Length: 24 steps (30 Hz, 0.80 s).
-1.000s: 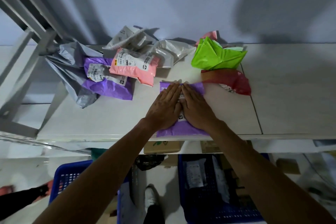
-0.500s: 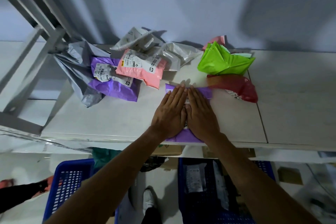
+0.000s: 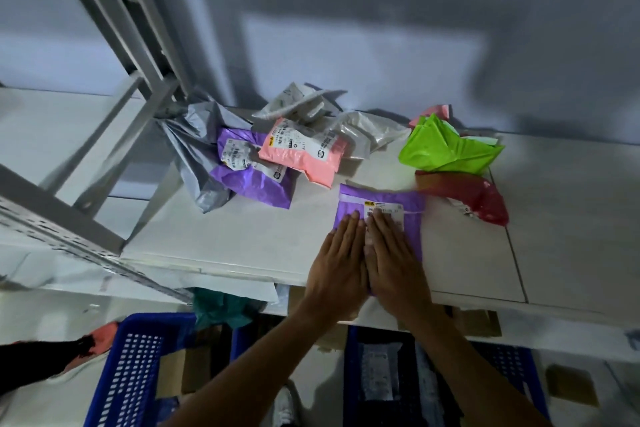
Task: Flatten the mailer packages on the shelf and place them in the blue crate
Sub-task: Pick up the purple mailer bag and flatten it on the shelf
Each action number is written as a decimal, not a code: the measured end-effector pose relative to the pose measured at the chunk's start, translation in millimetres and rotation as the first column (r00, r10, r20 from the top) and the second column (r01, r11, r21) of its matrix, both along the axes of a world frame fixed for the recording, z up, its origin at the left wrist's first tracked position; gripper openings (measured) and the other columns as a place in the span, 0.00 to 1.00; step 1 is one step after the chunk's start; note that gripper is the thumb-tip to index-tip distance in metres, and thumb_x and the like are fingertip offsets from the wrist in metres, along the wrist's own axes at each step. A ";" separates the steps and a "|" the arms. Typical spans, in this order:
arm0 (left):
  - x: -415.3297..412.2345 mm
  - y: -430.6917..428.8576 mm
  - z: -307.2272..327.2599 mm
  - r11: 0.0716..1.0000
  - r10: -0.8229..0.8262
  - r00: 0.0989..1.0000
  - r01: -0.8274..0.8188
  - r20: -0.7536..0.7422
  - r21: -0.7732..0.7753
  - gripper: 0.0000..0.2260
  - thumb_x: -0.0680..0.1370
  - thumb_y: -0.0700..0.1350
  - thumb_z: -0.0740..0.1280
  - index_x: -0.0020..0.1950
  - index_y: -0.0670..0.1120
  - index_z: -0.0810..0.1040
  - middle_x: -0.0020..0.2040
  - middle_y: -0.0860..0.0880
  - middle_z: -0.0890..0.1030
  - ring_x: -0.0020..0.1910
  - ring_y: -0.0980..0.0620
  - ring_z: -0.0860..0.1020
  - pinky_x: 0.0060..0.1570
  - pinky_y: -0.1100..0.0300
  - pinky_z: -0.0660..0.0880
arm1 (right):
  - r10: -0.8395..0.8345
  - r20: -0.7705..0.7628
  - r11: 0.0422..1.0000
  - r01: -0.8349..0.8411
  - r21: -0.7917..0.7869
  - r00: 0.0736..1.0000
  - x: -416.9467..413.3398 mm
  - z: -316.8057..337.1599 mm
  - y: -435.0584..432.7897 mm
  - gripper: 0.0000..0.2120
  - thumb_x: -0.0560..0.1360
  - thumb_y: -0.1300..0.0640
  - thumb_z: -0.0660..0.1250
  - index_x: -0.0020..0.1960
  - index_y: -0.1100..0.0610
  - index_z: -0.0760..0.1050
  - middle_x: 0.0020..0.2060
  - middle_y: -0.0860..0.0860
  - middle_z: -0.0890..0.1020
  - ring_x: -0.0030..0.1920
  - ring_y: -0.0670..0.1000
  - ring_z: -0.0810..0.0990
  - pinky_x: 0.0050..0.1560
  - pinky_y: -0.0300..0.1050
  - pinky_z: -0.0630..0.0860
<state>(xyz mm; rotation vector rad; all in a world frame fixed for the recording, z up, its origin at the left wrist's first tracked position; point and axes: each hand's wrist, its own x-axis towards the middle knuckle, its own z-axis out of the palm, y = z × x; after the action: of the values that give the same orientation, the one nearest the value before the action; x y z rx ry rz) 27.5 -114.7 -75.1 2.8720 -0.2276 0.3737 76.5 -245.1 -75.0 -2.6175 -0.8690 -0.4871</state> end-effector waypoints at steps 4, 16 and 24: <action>0.3 -0.8 4.0 1.000 0.013 0.999 -0.013 0.032 0.025 0.26 0.85 0.47 0.54 0.81 0.37 0.55 0.81 0.37 0.54 0.81 0.40 0.50 0.77 0.44 0.57 | 0.008 0.040 0.997 -0.005 -0.074 0.999 -5.1 -2.5 0.9 0.23 0.85 0.58 0.55 0.77 0.67 0.61 0.78 0.61 0.62 0.79 0.60 0.59 0.72 0.62 0.66; 5.9 10.1 18.8 0.998 -0.058 0.989 0.061 -0.137 0.023 0.27 0.84 0.54 0.54 0.80 0.43 0.62 0.80 0.42 0.62 0.80 0.42 0.58 0.76 0.47 0.61 | 0.127 0.181 0.975 -0.090 -0.201 0.975 7.4 -4.4 -8.1 0.21 0.85 0.60 0.55 0.75 0.70 0.64 0.76 0.64 0.64 0.78 0.62 0.62 0.70 0.61 0.69; 33.4 10.3 15.1 0.993 -0.037 0.999 0.033 -0.033 -0.110 0.28 0.80 0.45 0.59 0.80 0.40 0.61 0.80 0.41 0.61 0.80 0.44 0.58 0.77 0.49 0.61 | 0.041 0.112 0.997 -0.033 -0.077 0.993 30.0 -11.3 6.2 0.21 0.84 0.62 0.57 0.74 0.70 0.66 0.75 0.64 0.67 0.77 0.62 0.63 0.70 0.62 0.69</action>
<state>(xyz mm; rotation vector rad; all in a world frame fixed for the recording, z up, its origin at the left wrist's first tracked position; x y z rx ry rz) 60.9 -104.4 -60.1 2.7609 -0.2431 0.3192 106.5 -238.9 -86.3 -2.6574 -0.9875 -0.6092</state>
